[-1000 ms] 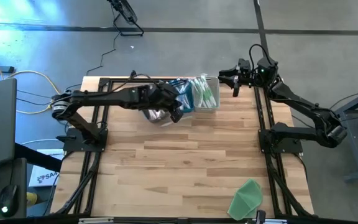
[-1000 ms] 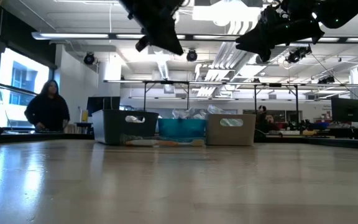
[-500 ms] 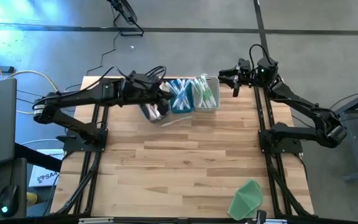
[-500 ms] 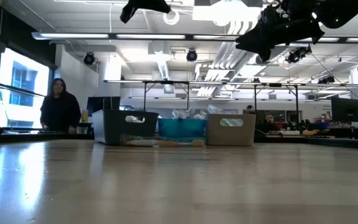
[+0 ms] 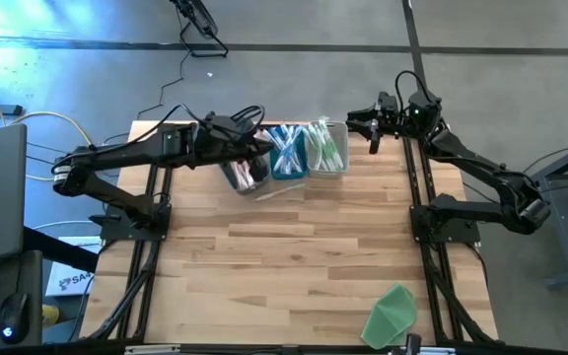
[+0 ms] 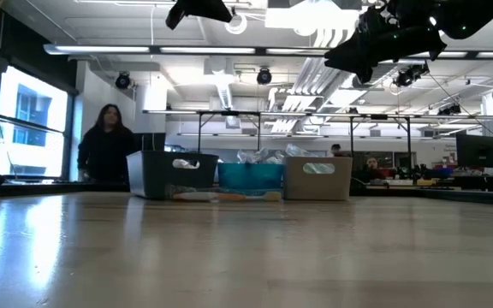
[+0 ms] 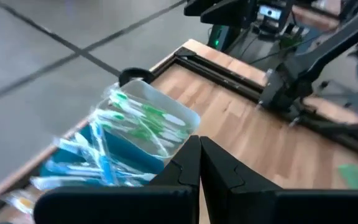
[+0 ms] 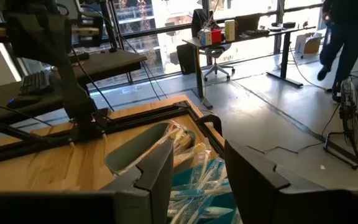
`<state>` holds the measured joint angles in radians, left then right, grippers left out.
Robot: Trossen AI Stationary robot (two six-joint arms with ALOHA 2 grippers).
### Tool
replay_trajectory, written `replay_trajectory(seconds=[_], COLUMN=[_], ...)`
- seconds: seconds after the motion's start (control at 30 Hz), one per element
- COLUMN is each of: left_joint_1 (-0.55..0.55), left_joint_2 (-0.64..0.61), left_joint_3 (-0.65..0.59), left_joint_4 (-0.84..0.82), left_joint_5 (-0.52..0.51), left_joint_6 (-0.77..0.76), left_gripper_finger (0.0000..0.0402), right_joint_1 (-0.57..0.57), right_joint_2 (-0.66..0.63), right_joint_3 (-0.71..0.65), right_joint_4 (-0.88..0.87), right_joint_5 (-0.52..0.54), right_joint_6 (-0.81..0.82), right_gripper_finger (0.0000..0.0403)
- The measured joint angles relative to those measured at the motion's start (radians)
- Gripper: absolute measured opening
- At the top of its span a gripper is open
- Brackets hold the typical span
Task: Pick & Place Toothbrushes
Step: Put the orange toothbrush into the dark blue bin
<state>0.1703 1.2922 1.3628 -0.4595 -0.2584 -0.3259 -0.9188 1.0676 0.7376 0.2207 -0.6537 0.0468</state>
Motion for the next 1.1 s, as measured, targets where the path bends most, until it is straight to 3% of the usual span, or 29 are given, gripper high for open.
replay_trajectory(seconds=[0.17,0.33,0.6,0.77,1.0,1.1], left_joint_1=[0.0,0.001,0.0,0.0,0.0,0.0], left_joint_2=[-0.027,-0.156,-0.499,-0.724,-0.948,-1.001], left_joint_3=[-0.022,-0.154,-0.457,-0.602,-0.688,-0.688], left_joint_4=[-0.011,0.01,0.172,0.168,0.115,0.079], left_joint_5=[-0.092,-0.14,-0.011,-0.009,-0.013,-0.014], left_joint_6=[0.108,0.138,0.26,0.265,0.239,0.226], left_gripper_finger=[0.0,0.0,0.0,0.0,0.0,0.0], right_joint_1=[0.011,0.084,0.256,0.365,0.531,0.584], right_joint_2=[0.0,0.001,0.003,0.005,0.097,0.171], right_joint_3=[0.0,0.0,0.0,0.0,0.052,0.124], right_joint_4=[0.0,0.007,0.123,0.128,0.115,0.026], right_joint_5=[-0.001,0.026,0.317,0.398,0.553,0.597], right_joint_6=[-0.032,-0.104,-0.099,-0.142,-0.231,-0.268], right_gripper_finger=[0.0136,0.0136,0.0136,0.0136,0.0136,0.0136])
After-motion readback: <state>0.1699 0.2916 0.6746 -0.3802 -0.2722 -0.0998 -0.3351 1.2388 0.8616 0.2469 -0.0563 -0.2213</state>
